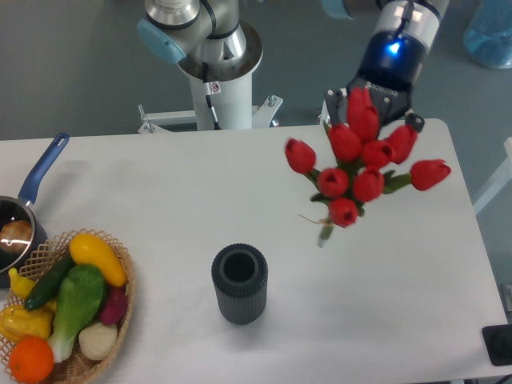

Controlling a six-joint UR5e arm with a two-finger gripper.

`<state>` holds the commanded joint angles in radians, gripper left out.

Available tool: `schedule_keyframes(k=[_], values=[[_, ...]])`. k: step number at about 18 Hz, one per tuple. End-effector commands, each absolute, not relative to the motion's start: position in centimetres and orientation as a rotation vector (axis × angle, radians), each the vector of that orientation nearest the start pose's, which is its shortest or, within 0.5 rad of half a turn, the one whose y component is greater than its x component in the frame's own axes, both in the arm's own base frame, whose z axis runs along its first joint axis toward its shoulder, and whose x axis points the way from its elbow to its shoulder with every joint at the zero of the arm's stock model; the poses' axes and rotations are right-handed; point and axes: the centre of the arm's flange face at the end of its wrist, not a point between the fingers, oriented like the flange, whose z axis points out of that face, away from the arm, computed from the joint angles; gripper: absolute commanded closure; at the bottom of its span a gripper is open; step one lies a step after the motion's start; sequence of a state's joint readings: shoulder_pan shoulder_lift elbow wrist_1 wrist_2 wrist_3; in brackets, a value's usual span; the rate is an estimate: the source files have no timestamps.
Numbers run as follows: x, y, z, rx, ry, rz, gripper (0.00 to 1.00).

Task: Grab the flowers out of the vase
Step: 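Carry the tulip bouquet away from the vase and hold it aloft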

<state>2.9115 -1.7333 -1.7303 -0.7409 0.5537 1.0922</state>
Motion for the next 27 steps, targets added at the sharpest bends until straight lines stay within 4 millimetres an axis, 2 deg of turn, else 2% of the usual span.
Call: schedule_keyframes(k=[3,7,8,10,12,14,16,20,23,27], values=[[-50.2,32.9,44.6,-2.084,-0.017,0.089,1.0],[-51.1,32.0,42.7,-2.298,-0.093,0.191,0.99],[-51.3,31.8,42.5,-2.32,-0.098,0.205,0.96],[-51.4,31.7,42.2,-2.34,-0.105,0.217,0.96],[-52.0,31.2,41.0,-2.433,-0.083,0.276,0.96],[-51.5,32.5,40.0,-2.514,-0.037,0.307,0.99],[-51.6,33.4,39.9,-2.58,-0.027,0.35,1.0],[-51.0,36.3,37.5,-2.779,0.015,0.427,0.98],[-50.4,38.7,37.4,-2.891,0.065,0.466,0.97],[-50.7,39.9,38.5,-2.944,0.087,0.427,0.97]])
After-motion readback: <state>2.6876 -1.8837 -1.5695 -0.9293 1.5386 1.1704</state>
